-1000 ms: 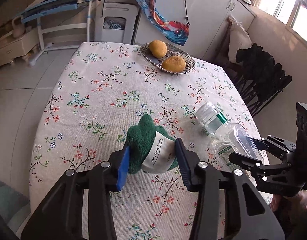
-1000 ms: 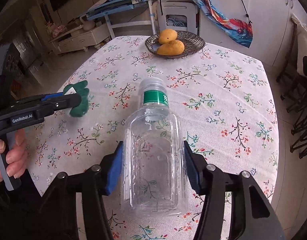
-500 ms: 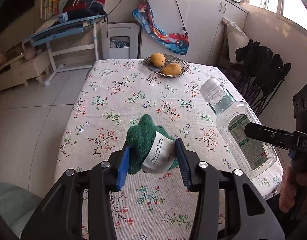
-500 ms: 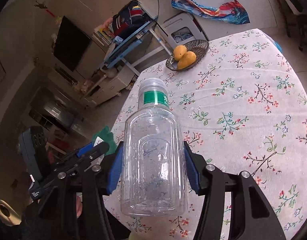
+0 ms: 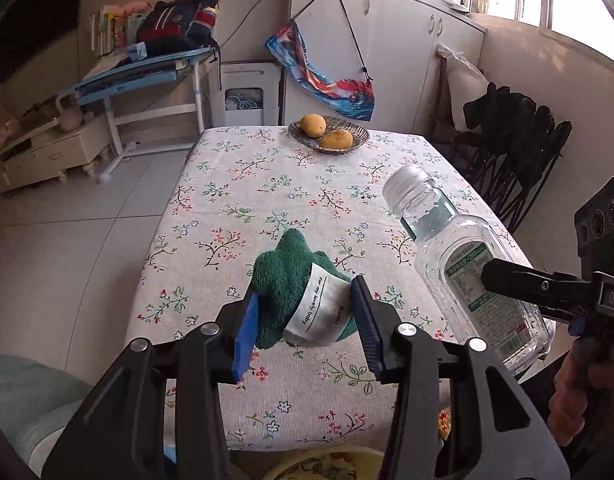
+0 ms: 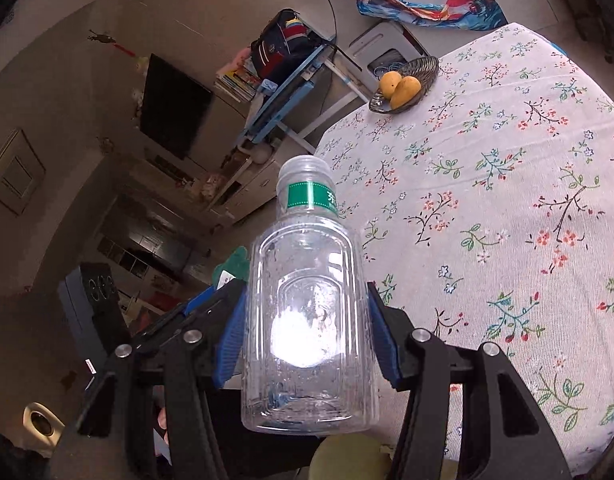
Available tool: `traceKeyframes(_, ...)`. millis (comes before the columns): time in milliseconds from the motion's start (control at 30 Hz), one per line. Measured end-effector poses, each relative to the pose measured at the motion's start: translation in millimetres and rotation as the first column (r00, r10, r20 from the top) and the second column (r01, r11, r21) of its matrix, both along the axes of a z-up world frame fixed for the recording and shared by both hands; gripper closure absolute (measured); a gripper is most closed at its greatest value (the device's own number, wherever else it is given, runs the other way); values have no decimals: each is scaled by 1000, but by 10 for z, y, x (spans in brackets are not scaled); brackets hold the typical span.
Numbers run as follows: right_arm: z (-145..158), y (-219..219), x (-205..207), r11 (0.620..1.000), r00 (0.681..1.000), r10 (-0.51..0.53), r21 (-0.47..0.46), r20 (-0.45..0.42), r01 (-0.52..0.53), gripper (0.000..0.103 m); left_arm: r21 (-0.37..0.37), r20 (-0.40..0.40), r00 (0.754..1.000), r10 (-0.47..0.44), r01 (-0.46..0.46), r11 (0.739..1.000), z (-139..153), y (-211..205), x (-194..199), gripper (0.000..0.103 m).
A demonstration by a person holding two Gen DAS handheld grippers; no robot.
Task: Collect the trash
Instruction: 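Carry the bottle to the bucket with the right tool while the left carries the green item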
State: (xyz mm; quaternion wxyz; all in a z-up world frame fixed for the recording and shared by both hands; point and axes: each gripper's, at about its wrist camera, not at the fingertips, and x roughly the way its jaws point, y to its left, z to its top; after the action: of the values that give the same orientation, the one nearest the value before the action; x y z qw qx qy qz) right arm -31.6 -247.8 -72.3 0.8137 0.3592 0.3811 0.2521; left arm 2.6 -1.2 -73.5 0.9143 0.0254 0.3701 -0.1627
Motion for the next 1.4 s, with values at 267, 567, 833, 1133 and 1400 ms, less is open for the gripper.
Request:
traceKeyframes(267,-82,68,-203,999,1000,10,30,-13,-9,48,-2,1,1000,14,-14,1000,-20,120,-225,60)
traceKeyframes(567,-158,236,-520,998,998,51,41,-39,-50,48,-10,4,999,36,-36,999,-30,276,-458,60)
traceKeyframes(833,-229,404,-779,994,991,106,31,-77,-104,48,-23,9,998,56,-56,998,-30,416,-647,60)
traceKeyframes(1133,-309,659,-1019,981,973,188,-18,-131,-192,48,-44,19,997,72,-71,996,-1,529,-812,60)
traceKeyframes(1400,-513,1023,-1194,936,934,280,-152,-222,-317,48,-56,25,997,70,-69,996,20,570,-911,60)
